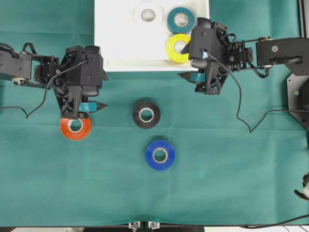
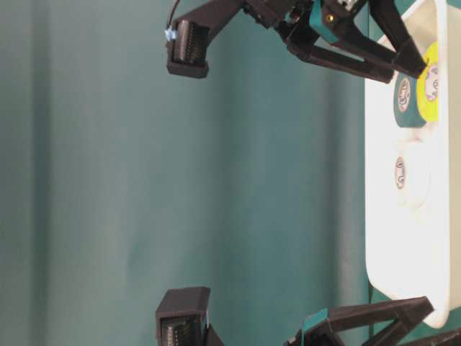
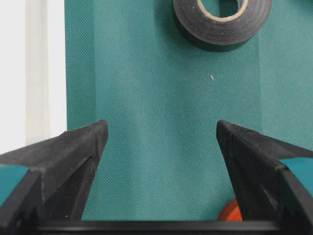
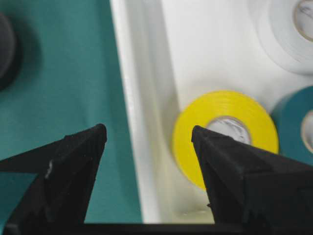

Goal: Put the tape alternately from left to right into the white case.

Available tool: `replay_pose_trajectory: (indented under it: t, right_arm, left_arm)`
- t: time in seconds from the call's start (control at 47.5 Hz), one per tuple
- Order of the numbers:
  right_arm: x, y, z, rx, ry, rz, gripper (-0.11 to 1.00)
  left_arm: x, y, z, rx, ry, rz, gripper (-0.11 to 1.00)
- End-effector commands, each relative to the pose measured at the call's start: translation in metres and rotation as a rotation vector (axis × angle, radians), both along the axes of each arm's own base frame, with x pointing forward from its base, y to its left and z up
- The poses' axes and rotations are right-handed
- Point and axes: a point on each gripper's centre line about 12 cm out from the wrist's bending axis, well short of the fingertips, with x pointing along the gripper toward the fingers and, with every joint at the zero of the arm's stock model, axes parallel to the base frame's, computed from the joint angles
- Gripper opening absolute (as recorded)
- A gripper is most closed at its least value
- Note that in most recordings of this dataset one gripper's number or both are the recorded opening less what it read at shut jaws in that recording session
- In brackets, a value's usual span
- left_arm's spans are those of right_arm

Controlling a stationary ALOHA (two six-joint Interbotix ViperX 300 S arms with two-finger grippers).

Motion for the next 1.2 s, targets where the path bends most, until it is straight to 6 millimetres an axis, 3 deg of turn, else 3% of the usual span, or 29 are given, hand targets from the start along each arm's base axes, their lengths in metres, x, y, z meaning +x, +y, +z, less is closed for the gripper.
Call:
replay_pose_trajectory:
  t: [0.0, 0.61, 1.178]
  right_arm:
    - [0.003, 0.007, 0.01, -0.001, -0.049, 0.027, 0.8]
    - [0.005, 0.054, 0.011, 0.014, -0.083, 0.172, 0.8]
    - [0.004, 0.072, 0.009, 0.021, -0.091, 0.229, 0.8]
  left_arm:
    - [-0.001, -0.002, 0.007, -0.002, -0.026, -0.002, 0.76]
    - [-0.001, -0.001, 0.006, -0.002, -0.023, -0.001, 0.76]
    - [-0.002, -0.002, 0.005, -0.003, -0.02, -0.001, 0.76]
